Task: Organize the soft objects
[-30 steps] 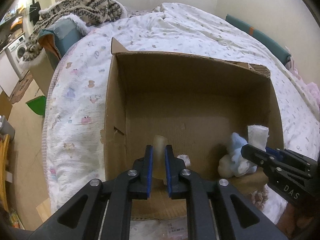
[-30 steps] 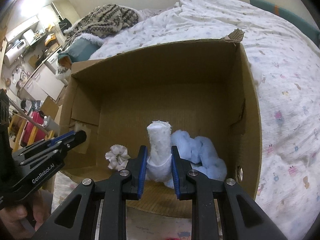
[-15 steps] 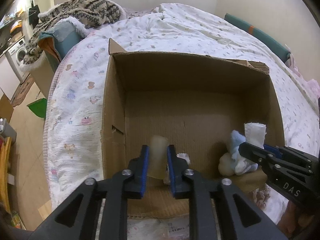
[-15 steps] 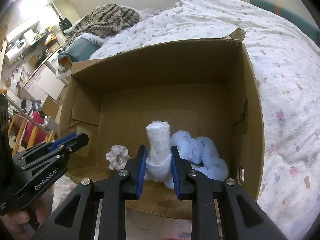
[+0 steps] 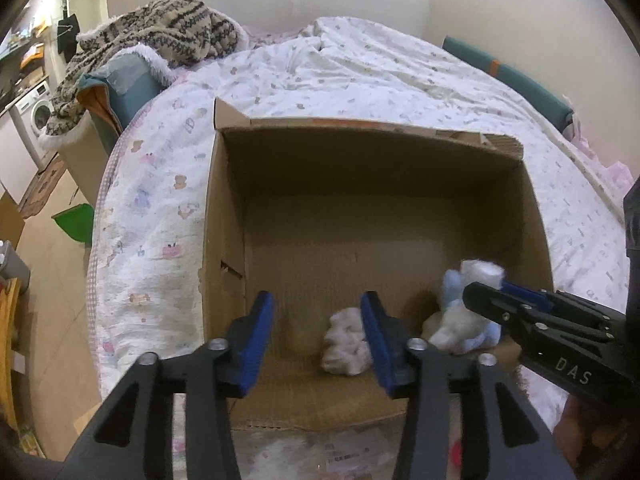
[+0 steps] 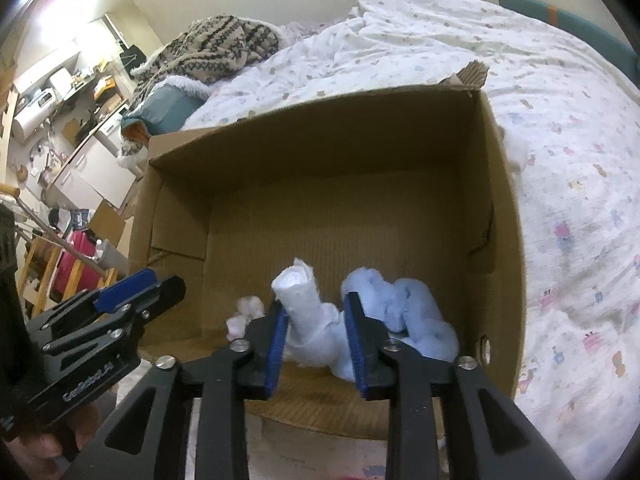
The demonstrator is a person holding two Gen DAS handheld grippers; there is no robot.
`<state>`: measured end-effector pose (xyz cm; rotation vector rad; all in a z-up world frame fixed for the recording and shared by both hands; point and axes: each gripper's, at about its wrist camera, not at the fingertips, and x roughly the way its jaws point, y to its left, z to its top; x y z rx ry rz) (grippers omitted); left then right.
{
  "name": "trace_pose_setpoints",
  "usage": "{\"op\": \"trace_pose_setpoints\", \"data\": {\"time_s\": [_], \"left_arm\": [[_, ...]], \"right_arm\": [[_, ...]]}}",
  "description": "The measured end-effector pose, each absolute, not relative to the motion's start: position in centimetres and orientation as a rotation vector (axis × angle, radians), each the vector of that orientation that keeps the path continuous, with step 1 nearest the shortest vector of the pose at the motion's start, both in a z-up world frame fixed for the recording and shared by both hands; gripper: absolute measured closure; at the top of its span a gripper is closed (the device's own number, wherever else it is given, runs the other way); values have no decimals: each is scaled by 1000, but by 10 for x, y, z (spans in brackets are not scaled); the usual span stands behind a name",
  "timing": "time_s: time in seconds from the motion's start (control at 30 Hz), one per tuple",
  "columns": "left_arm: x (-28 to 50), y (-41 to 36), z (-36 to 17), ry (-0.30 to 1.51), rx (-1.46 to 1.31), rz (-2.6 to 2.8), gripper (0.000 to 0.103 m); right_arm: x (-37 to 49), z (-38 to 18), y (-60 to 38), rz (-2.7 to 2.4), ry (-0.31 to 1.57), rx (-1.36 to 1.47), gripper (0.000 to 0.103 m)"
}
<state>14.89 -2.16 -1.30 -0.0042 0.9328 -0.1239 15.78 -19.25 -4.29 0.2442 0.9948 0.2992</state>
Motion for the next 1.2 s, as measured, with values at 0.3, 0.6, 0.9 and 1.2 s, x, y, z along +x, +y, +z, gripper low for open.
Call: {"op": "trace_pose_setpoints", "data": {"time_s": [0.3,0.6,0.9,1.2], "left_arm": [[139,-25,-1,894,5,-141,40],[128,-19,8,884,-1,-125,40],[106,-3,14,891,-20,-92,40],[84,24,14,920,-88,-36,40]], "right_arm": [[152,-33,-209,263,956,304,31],[135,-18,-214,251,934,273,31],[111,-16,-235,211,943,309,31],[83,-10,-259,172,937,369,31]]}}
